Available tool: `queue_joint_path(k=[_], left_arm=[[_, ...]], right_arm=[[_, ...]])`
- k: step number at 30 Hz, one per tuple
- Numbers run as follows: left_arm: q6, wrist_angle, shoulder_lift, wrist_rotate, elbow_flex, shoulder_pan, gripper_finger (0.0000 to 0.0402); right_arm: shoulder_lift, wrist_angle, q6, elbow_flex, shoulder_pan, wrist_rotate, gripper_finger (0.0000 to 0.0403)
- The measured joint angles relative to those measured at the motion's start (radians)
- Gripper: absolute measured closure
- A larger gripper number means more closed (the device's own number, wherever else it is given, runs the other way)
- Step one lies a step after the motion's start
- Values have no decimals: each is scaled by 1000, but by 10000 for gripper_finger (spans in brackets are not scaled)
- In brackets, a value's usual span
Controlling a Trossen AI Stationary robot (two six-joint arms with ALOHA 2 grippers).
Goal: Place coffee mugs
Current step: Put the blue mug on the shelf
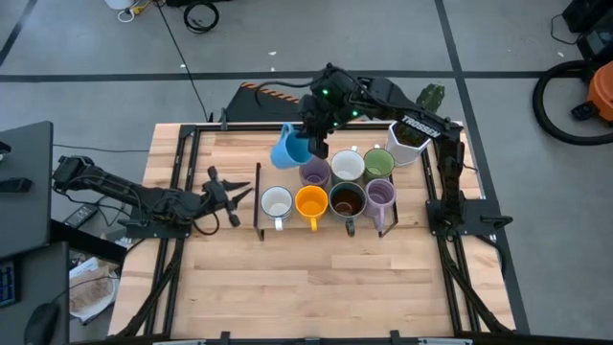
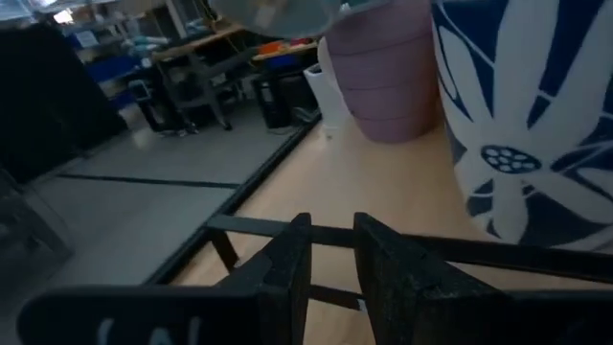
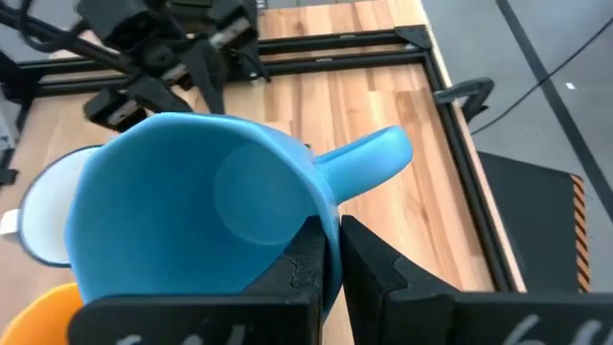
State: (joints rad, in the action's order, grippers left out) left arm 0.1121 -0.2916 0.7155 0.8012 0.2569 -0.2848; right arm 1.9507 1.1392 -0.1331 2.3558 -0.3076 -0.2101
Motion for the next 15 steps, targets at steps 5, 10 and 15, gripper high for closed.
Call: queue_joint_path(k=[5, 10, 15], left_arm=[[92, -59, -31, 86, 0, 0, 315], [187, -147, -48, 106, 30, 16, 311], [143, 110, -16, 73, 211, 64, 280]], right_arm=[[-2, 0, -14, 0, -7, 2, 377], [-25, -5, -32, 0, -6, 9, 377], [-32, -2, -36, 1, -8, 108, 377]])
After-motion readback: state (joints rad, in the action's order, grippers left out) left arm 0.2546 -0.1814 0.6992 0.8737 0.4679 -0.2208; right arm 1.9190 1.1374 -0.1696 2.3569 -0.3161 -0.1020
